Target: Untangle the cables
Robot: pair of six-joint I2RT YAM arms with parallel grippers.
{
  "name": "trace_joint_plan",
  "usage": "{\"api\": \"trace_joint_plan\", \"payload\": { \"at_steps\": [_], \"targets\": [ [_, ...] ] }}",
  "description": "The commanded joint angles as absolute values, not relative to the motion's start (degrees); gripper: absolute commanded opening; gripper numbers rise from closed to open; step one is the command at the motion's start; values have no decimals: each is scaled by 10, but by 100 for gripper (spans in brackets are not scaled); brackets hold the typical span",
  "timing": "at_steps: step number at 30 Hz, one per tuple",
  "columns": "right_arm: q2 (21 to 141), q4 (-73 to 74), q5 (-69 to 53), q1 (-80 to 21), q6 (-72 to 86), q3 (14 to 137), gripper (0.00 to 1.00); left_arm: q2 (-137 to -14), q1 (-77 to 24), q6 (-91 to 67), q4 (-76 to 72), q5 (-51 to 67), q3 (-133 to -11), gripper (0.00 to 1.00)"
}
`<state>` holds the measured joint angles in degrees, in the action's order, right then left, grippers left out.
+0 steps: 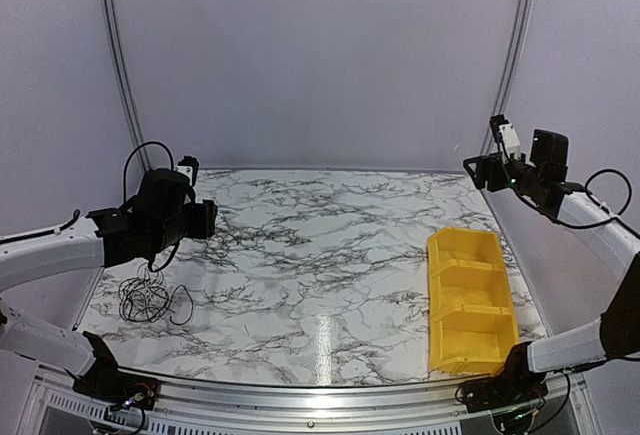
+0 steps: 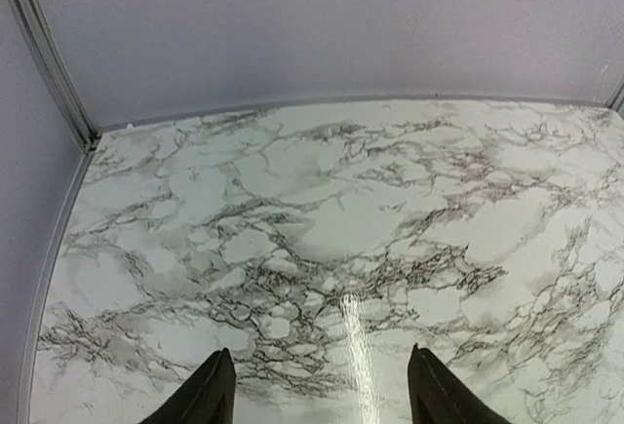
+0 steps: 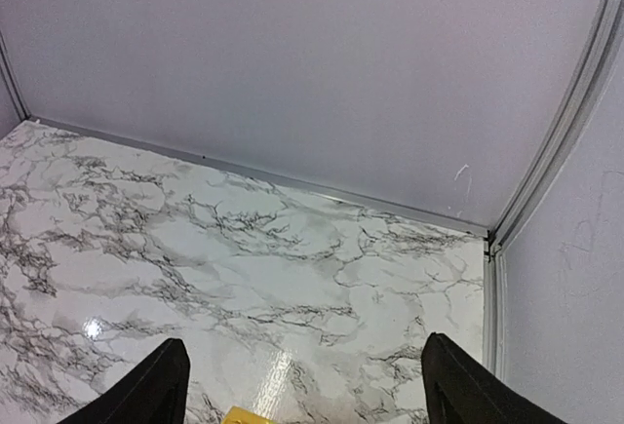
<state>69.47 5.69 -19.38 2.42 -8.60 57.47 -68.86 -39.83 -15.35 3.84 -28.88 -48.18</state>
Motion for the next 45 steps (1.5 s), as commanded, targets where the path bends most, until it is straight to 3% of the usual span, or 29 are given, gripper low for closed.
{"api": "trace_joint_plan", "payload": {
  "at_steps": [1,6,13,21,33,45],
  "targets": [
    [712,14,-220,33,-89,551,84,-699,-393,-211,42,-246,-443,65],
    [723,1,-290,39,-133,515,88,-719,-391,-257,67,-209,-417,65],
    [748,16,-386,24,-211,498,86,-695,-389,-326,106,-176,-364,58],
    [777,34,-414,-59,-276,499,79,-644,-389,-405,164,-157,-304,52],
    [785,44,-434,-82,-309,498,77,-659,-388,-504,250,-154,-300,48],
    [799,45,-434,-99,-311,500,76,-721,-388,-498,206,-151,-305,31]
  ]
}}
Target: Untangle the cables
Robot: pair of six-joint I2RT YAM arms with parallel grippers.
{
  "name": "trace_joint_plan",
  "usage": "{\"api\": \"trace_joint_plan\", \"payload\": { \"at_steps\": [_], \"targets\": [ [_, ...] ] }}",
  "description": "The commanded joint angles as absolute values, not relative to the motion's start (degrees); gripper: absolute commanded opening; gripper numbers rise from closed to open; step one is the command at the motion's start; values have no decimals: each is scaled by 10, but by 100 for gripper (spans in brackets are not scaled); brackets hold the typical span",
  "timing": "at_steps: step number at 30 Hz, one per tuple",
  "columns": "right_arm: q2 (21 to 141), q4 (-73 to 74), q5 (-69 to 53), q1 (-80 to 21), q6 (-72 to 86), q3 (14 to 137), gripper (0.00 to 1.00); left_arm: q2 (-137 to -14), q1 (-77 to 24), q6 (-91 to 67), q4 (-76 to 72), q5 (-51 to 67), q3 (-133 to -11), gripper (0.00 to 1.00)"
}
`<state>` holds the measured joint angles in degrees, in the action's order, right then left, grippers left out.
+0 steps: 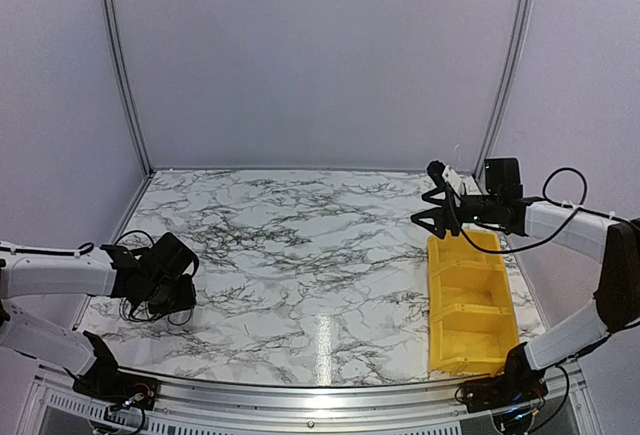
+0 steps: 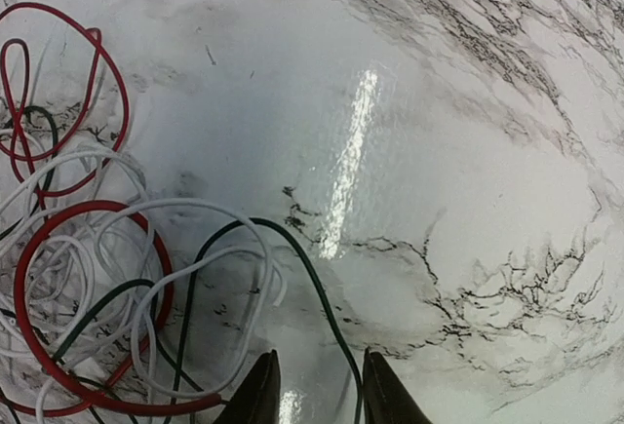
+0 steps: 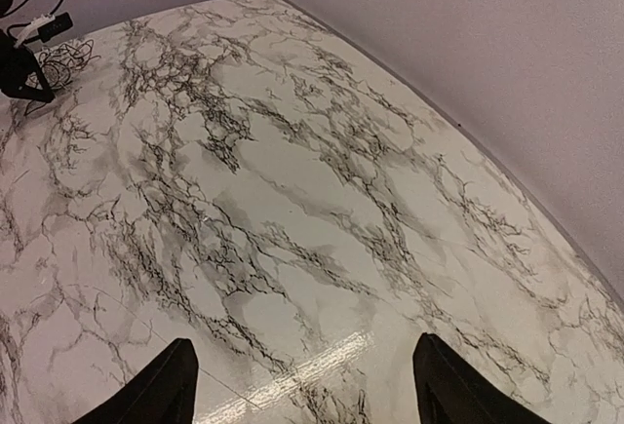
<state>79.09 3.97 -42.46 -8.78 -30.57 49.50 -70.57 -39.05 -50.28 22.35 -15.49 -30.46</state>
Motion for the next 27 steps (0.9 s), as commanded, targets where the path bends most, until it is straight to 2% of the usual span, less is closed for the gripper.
{"api": "trace_joint_plan", "payload": {
  "at_steps": [1,4,7,9,15,21,22,24,27],
  "targets": [
    [801,45,-434,-101,-309,500,76,-726,-388,-494,198,-146,-305,29],
    [807,43,-429,-114,-303,503,75,-739,-388,-474,168,-127,-306,23],
    [819,36,-422,-143,-281,511,73,-747,-389,-445,135,-106,-314,7],
    [833,29,-422,-169,-243,526,69,-742,-395,-421,110,-85,-321,0],
    [897,56,-467,-245,-132,601,57,-703,-454,-378,-71,5,-303,0],
    [962,102,-483,-280,-64,681,49,-772,-525,-337,-159,74,-347,0],
    [973,104,-485,-287,-67,685,48,-789,-537,-326,-162,84,-358,2],
    [995,118,-467,-305,-86,696,45,-819,-549,-304,-166,120,-379,13],
    [1025,134,-465,-328,-90,714,42,-831,-551,-289,-136,155,-397,37]
  ]
}}
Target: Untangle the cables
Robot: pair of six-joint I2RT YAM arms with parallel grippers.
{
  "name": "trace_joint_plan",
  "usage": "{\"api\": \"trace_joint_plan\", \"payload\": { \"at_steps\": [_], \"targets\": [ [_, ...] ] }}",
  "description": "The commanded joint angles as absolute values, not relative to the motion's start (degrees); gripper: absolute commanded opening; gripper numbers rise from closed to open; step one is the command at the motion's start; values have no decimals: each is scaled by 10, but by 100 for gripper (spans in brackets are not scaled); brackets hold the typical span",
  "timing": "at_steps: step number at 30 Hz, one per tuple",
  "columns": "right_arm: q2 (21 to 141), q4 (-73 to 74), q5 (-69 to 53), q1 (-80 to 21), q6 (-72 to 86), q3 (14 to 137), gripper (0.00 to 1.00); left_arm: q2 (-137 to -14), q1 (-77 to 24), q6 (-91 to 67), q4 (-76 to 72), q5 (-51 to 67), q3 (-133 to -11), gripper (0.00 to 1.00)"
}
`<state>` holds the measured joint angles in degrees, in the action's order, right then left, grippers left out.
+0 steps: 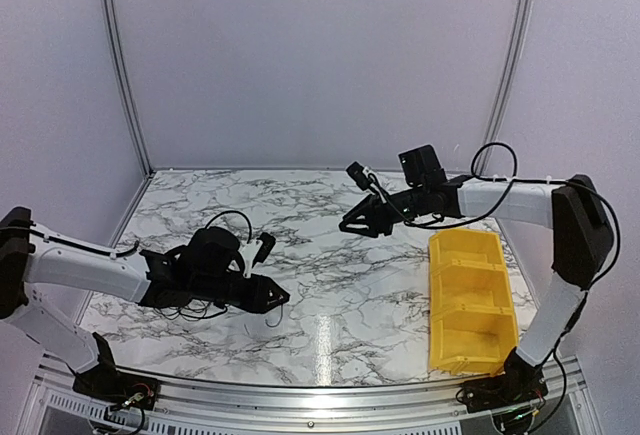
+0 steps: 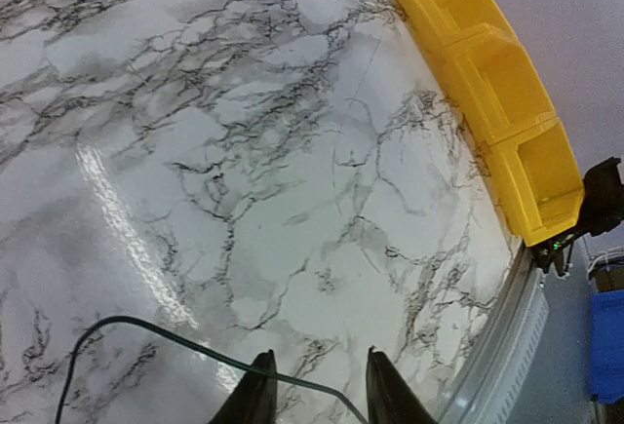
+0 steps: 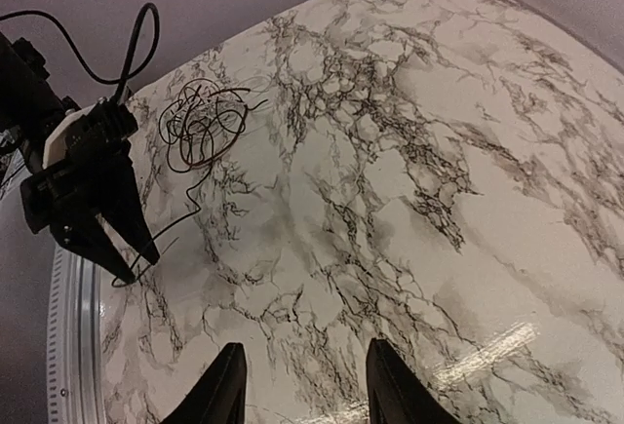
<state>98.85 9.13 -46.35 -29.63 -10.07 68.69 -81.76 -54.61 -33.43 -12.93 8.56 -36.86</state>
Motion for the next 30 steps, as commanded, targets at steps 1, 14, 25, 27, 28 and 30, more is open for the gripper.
{"api": "trace_joint_plan", "payload": {
  "at_steps": [1,14,25,27,28,30],
  "targets": [
    [1034,138,-466,-335,-90,717,42,-823,-551,-289,-99,139,-405,46],
    [1175,178,-463,-444,-76,803,48,-669,-511,-376,206,-161,-405,71],
    [1190,225,-371,-520,-67,864,51,-697,-473,-407,191,-173,-396,72],
    [1151,216,-345,-524,-76,843,51,-691,-466,-389,180,-162,-396,71],
    [1129,211,-333,-524,-78,832,51,-692,-465,-375,168,-150,-395,70],
    [1092,216,-313,-524,-98,820,51,-701,-464,-354,132,-131,-391,67]
  ]
}}
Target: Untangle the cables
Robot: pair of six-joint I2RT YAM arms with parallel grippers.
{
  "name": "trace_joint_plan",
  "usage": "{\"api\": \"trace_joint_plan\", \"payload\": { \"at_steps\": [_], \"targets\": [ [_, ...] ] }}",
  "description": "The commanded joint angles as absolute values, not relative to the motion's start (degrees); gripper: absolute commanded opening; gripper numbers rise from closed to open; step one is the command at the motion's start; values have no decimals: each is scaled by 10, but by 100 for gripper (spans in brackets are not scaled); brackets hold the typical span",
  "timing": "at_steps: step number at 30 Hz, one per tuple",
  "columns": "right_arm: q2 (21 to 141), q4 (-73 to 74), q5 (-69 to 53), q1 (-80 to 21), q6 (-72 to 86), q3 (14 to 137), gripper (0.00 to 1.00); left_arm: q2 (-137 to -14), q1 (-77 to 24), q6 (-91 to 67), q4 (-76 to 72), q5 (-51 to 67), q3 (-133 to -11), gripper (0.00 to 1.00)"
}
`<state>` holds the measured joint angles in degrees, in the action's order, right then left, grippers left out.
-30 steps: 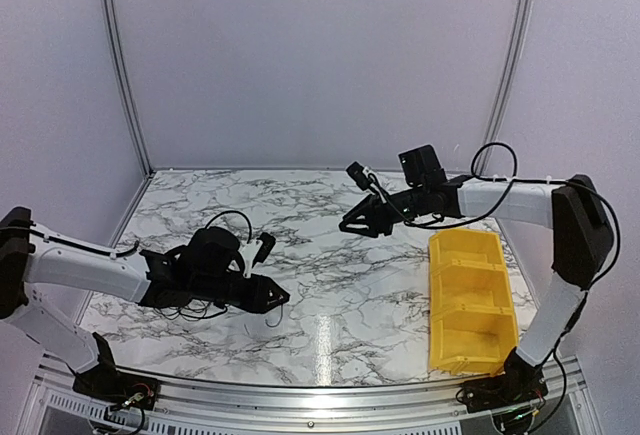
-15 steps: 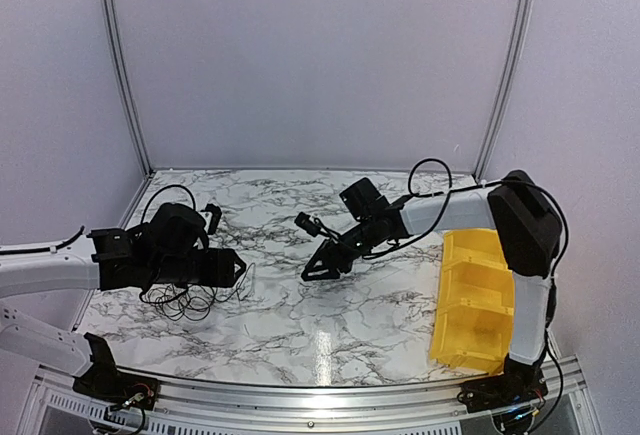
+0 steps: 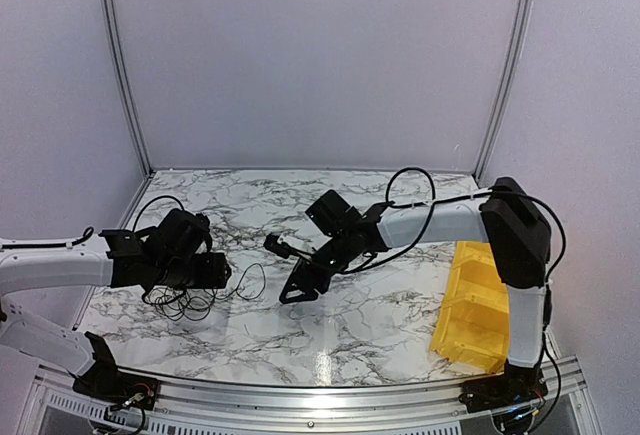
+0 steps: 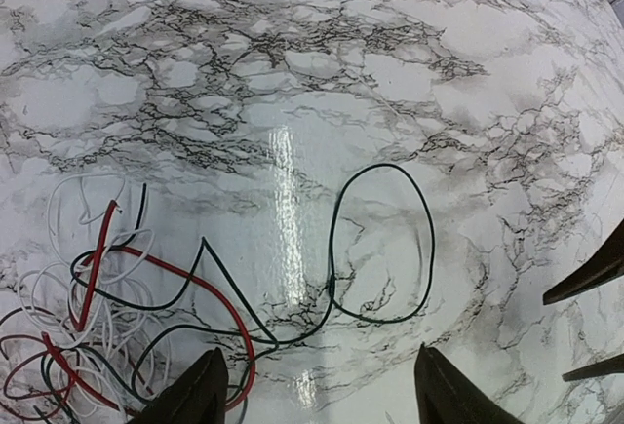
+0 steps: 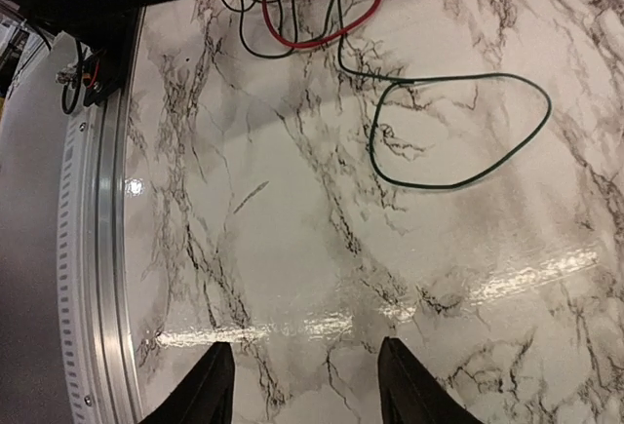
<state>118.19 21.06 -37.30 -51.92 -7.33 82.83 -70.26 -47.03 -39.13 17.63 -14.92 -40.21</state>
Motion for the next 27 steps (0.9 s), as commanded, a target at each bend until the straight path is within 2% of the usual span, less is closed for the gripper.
{"api": "trace_joint_plan", "payload": {
  "at_steps": [1,4,10,18,27],
  "targets": [
    [1076,221,-303,-524,-108,820,51,-711,-463,-351,127,-129,-395,63],
    [1042,236,-280,-523,-134,828,51,-750,-454,-337,115,-112,-414,57],
    [1003,262,-250,-522,-190,841,51,-859,-433,-294,101,-84,-466,54],
    [1001,246,-246,-507,-181,832,51,-988,-418,-258,89,-73,-535,52],
    [1045,214,-237,-503,-122,849,51,-1063,-407,-235,47,-92,-573,31]
  ]
}}
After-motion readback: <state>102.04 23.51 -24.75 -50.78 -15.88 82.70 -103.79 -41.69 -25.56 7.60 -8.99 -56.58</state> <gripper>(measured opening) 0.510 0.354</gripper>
